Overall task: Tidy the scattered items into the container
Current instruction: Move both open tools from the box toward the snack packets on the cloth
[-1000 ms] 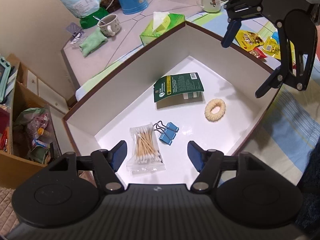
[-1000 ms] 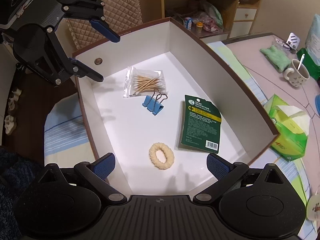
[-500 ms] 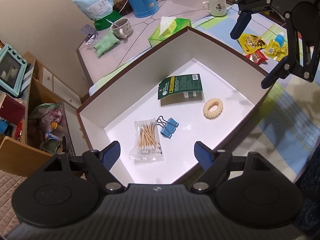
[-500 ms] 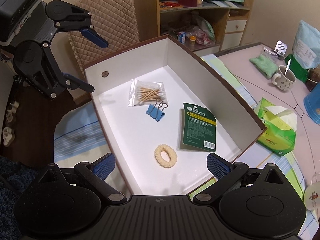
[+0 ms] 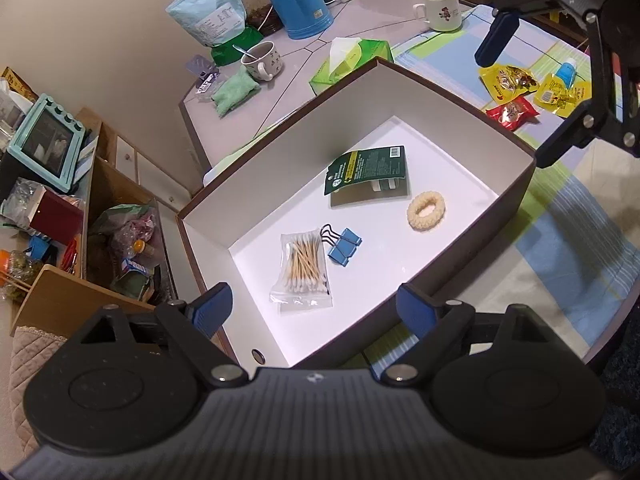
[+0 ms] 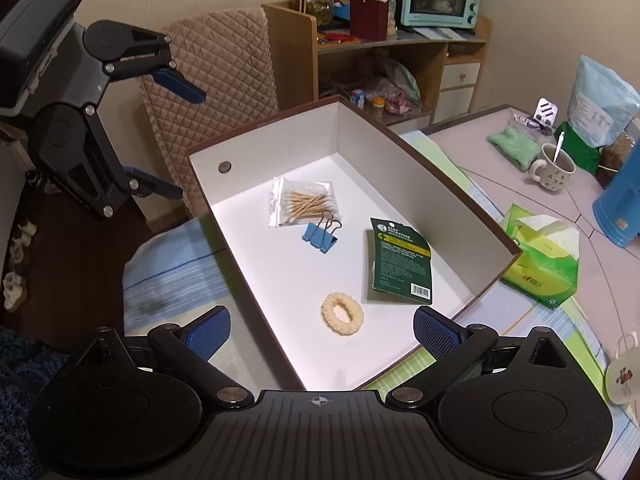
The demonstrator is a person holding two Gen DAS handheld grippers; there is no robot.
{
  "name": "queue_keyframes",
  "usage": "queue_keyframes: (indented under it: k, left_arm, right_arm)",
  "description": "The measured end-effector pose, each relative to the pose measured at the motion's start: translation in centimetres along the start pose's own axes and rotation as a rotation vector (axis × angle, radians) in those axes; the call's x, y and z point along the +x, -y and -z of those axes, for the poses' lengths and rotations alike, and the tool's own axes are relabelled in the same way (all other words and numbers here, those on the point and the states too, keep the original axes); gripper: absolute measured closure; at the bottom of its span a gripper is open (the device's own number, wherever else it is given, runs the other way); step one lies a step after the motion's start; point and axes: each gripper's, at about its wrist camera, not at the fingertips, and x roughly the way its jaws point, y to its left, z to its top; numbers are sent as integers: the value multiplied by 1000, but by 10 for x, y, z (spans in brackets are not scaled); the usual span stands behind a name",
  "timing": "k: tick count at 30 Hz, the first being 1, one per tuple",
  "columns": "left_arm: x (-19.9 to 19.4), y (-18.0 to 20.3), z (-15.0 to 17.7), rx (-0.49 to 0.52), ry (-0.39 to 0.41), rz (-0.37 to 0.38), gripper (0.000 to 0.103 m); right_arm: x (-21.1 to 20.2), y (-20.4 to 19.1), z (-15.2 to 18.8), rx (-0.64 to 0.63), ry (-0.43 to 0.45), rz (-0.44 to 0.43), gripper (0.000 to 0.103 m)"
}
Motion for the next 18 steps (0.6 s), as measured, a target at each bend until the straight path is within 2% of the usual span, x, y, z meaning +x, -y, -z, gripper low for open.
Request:
queue_keyframes:
  k: [8, 18]
  left_arm:
    - [-13, 28, -14, -9, 34, 4, 11]
    - [-25, 86, -52, -54, 121, 98, 11]
  right_arm:
    - [-38, 21, 33, 123, 75, 35, 3]
    - [-123, 75, 115, 348, 119, 160, 3]
